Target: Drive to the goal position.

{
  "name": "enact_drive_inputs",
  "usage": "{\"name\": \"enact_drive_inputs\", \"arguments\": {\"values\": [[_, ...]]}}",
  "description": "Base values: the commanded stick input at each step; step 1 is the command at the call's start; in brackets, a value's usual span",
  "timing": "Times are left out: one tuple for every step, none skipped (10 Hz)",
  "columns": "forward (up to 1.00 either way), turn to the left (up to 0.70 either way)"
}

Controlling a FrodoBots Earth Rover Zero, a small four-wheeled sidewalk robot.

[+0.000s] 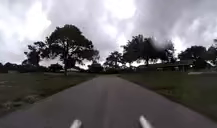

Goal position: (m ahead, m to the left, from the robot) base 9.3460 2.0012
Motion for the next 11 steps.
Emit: {"name": "enact_drive_inputs", "arguments": {"values": [[0.70, 0.00], [0.70, 0.00], [0.70, 0.00], [0.70, 0.00], [0.70, 0.00], [0.70, 0.00], [0.70, 0.00], [0.70, 0.00], [0.70, 0.00], [0.70, 0.00], [0.70, 0.00]]}}
